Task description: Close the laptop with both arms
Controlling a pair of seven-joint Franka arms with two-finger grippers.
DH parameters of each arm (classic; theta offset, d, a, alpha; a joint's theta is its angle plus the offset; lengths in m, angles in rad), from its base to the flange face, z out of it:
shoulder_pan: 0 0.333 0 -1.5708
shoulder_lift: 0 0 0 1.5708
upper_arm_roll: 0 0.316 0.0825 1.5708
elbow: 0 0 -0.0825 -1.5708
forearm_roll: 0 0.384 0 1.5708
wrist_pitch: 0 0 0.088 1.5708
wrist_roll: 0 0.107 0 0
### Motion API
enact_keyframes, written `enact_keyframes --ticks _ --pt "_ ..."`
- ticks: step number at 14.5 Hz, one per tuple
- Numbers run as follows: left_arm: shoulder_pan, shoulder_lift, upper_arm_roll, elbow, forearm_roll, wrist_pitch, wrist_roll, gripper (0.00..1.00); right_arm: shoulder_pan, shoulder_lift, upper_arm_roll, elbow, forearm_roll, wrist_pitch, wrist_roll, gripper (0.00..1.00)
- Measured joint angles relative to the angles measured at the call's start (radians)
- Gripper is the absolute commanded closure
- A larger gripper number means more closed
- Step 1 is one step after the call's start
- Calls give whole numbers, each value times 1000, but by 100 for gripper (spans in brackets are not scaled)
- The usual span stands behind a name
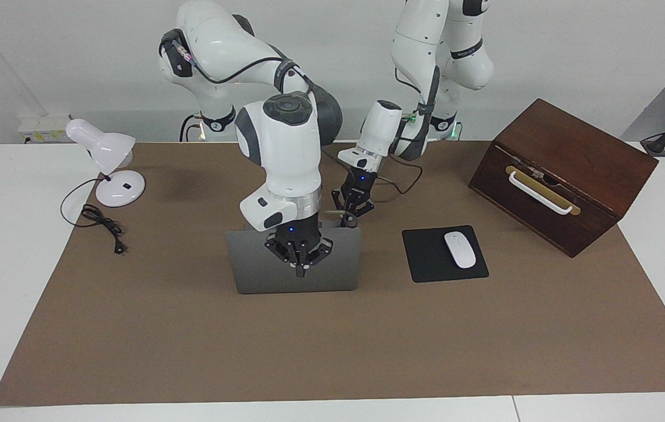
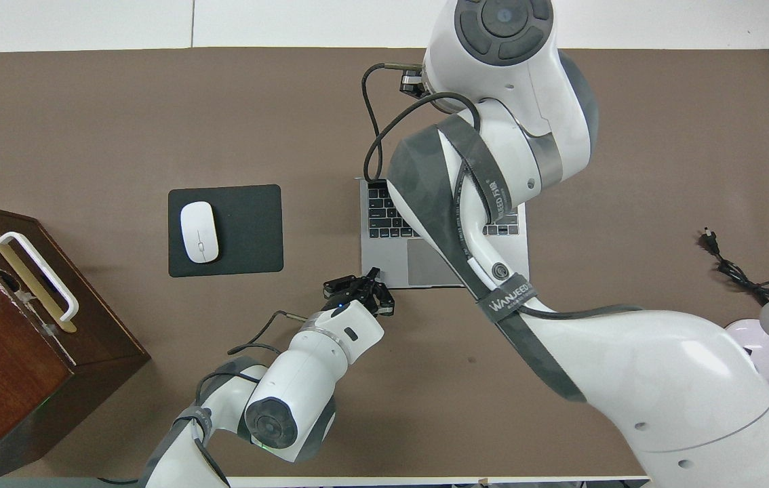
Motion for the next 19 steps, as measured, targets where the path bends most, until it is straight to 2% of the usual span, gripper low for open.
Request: enact_keyframes --ticks 6,10,15,19 --pt "-2 8 0 0 0 7 14 100 -8 -12 0 -73 92 -11 0 100" --pt "-3 9 0 0 0 8 92 100 -22 -41 0 -120 247 -72 0 100" --pt "-3 10 0 -3 0 14 175 100 -53 -115 0 -268 370 -106 0 100" --pt "-3 10 2 -9 0 23 202 100 -52 -179 4 -404 391 -105 0 100"
